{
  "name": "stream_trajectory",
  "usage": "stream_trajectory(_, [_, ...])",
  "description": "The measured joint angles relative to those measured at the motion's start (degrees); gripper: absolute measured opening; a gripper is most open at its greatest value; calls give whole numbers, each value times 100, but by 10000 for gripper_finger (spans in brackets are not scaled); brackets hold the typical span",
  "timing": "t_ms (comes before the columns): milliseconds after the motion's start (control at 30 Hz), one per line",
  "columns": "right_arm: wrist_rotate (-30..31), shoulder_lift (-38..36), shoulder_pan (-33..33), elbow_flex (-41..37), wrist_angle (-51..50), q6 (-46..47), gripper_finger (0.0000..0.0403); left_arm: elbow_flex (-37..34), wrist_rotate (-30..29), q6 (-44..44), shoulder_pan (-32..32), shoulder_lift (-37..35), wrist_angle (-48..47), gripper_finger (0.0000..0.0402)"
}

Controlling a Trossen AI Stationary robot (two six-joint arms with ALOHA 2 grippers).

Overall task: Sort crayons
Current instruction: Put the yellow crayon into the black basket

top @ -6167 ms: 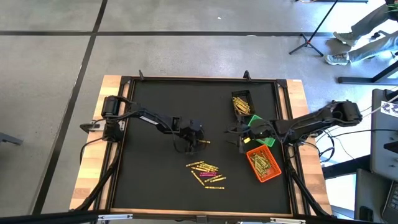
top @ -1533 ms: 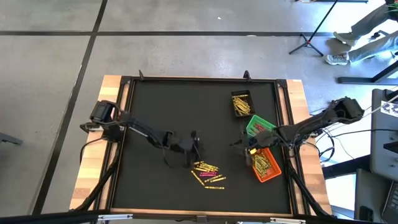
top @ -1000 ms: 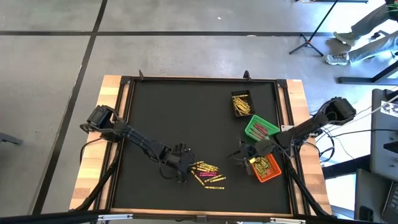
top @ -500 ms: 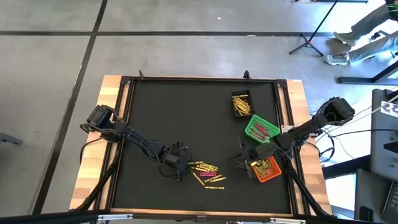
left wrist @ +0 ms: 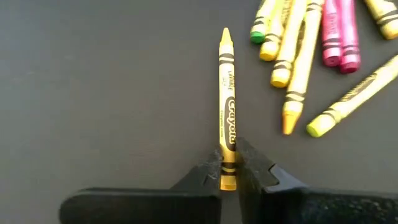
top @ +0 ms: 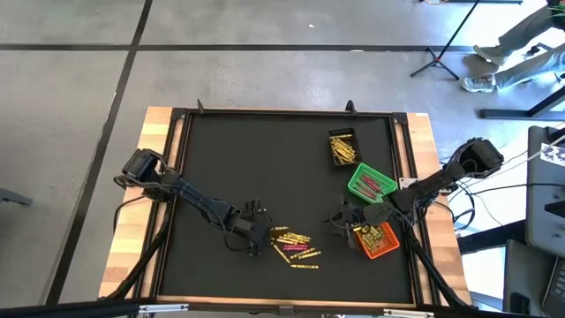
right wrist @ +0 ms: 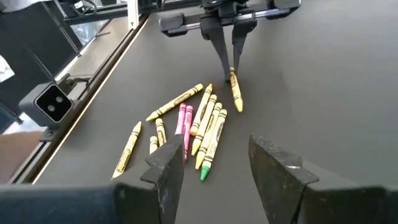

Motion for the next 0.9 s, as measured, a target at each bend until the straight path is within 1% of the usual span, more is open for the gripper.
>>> stream_trajectory(133, [292, 0, 0, 0, -10, 138, 181, -17, -294, -195, -30, -263, -230, 3])
stream_trajectory(200, [409, 0, 0, 0, -17, 146, 197, -15, -623, -375, -85, -470, -480, 3])
stream_trajectory(300, [502, 30, 0, -2, -27, 150, 233, -15, -1280, -514, -240, -738, -697, 3])
stream_trajectory(400, [589, 28, 0, 0, -77, 140, 264, -7, -1758, -377, -379, -886, -444, 3])
stream_trajectory(467, [718, 31, 0, -1, -110, 106, 277, -12, -1862, -174, -430, -892, -197, 3])
stream_trajectory(500, [763, 31, 0, 0, -99, 87, 280, -55, -1858, -67, -429, -890, 63, 3])
stream_trajectory(567, [823, 31, 0, -2, -94, 23, 283, -227, -1680, 140, -368, -891, 882, 3])
stream_trajectory(733, [1104, 31, 0, -2, -16, -151, 278, -903, -822, 903, -146, -888, 3406, 3])
stream_trajectory(800, [1185, 31, 0, -2, 156, -334, 274, -1112, -617, 1006, -30, -888, 3957, 3])
stream_trajectory(900, [1316, 31, 0, -2, 556, -711, 269, -1322, -581, 1162, 151, -817, 4656, 4])
